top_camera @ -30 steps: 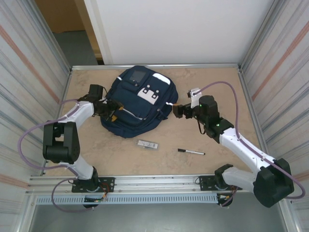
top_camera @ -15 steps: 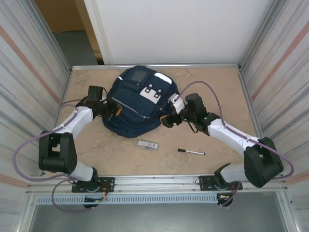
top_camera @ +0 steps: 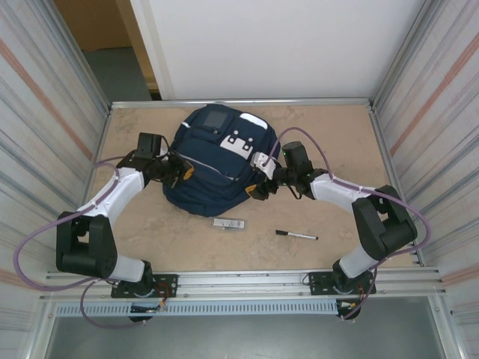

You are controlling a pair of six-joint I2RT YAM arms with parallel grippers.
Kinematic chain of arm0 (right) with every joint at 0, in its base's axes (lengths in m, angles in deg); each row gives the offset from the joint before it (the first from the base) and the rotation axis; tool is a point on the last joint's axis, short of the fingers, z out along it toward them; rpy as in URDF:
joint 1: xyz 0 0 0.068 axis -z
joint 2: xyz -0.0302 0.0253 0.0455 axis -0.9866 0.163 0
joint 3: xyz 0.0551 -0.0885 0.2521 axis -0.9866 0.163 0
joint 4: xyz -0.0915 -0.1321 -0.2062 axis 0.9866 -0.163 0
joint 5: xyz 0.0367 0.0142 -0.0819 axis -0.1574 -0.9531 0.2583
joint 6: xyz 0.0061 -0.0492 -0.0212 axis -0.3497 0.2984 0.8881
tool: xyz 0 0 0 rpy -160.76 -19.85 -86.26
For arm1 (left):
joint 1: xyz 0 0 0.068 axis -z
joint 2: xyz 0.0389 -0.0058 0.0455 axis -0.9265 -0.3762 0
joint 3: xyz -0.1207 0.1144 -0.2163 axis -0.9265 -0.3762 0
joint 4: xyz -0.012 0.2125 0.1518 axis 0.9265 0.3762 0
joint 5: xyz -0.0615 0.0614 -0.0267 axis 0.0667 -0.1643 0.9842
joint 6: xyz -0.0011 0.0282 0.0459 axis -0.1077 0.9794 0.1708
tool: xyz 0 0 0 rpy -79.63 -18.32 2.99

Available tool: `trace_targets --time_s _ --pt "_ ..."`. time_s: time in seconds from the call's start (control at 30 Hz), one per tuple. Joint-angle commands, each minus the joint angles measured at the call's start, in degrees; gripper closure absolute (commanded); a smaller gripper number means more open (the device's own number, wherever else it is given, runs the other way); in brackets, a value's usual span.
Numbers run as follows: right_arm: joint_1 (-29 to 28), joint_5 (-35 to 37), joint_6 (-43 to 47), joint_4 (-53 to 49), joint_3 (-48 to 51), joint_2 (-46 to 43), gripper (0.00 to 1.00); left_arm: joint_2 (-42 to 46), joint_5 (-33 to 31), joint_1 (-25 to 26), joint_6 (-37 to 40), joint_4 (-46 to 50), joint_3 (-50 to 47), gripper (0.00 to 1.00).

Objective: Pack the student bag

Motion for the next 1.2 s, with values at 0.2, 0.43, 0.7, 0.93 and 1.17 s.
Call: trace_targets --time_s 0.2,0.43,0.7,0.93,1.17 --pt "-1.0 -1.2 3.6 6.7 -2.0 7.5 0.23 6.1 4.9 2.2 -1.6 2.0 -0.9 1.0" --pt "-2.8 2.4 1.9 14.2 -0.9 9.2 0.46 6.1 5.0 2.3 -2.7 0.0 -2.4 1.0" --pt "-3.4 -1.9 3.1 10.9 2.0 4.1 0.59 3.9 5.3 2.3 -3.6 -2.7 -3.1 1.0" --pt "-6.1 -1.3 5.9 3.5 0.0 3.9 0.83 1.2 4.4 2.3 -4.5 -4.7 -2.8 1.0" --pt "-12.6 8.9 -2.8 1.0 1.7 0.3 0.84 0.8 -0.6 3.9 -7.4 -7.3 -2.6 1.0"
